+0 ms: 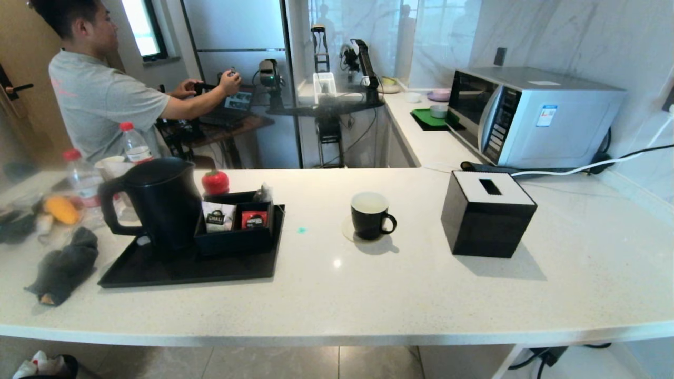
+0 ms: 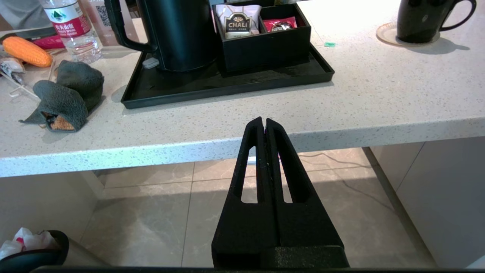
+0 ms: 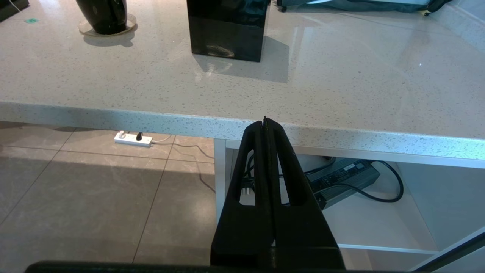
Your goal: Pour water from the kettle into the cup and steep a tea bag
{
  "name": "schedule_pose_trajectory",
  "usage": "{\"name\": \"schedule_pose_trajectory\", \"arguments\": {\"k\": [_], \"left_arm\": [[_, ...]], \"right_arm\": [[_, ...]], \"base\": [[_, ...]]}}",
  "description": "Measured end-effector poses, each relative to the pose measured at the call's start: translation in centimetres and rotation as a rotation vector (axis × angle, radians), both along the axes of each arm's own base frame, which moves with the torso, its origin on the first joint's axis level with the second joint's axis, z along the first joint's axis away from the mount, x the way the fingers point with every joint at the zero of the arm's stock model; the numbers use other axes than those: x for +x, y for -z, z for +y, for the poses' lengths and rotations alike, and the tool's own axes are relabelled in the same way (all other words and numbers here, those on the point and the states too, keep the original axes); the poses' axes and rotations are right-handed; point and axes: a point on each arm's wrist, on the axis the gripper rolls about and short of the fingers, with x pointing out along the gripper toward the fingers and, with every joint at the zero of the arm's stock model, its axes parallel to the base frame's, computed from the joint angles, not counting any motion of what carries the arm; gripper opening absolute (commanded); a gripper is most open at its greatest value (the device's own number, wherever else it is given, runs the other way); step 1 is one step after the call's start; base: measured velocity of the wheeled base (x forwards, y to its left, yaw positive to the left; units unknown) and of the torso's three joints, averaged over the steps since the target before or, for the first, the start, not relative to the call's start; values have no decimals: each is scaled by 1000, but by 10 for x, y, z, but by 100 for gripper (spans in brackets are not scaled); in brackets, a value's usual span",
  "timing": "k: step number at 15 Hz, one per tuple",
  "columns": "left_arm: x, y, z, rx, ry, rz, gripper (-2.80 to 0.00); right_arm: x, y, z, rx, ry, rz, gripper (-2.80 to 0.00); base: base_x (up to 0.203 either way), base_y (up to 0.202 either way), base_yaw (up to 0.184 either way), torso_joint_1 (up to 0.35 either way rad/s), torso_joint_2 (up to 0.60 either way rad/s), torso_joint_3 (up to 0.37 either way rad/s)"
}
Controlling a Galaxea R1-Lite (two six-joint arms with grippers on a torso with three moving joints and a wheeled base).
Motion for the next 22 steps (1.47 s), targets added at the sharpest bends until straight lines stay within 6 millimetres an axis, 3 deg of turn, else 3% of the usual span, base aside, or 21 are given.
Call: {"name": "schedule_pose_trajectory", "arguments": {"k": [22], "left_arm": [[0, 0, 0, -12, 0, -1, -280]], "right_arm": [[0, 0, 0, 0, 0, 1, -280]], "base": [[0, 0, 0, 0, 0, 0]]}}
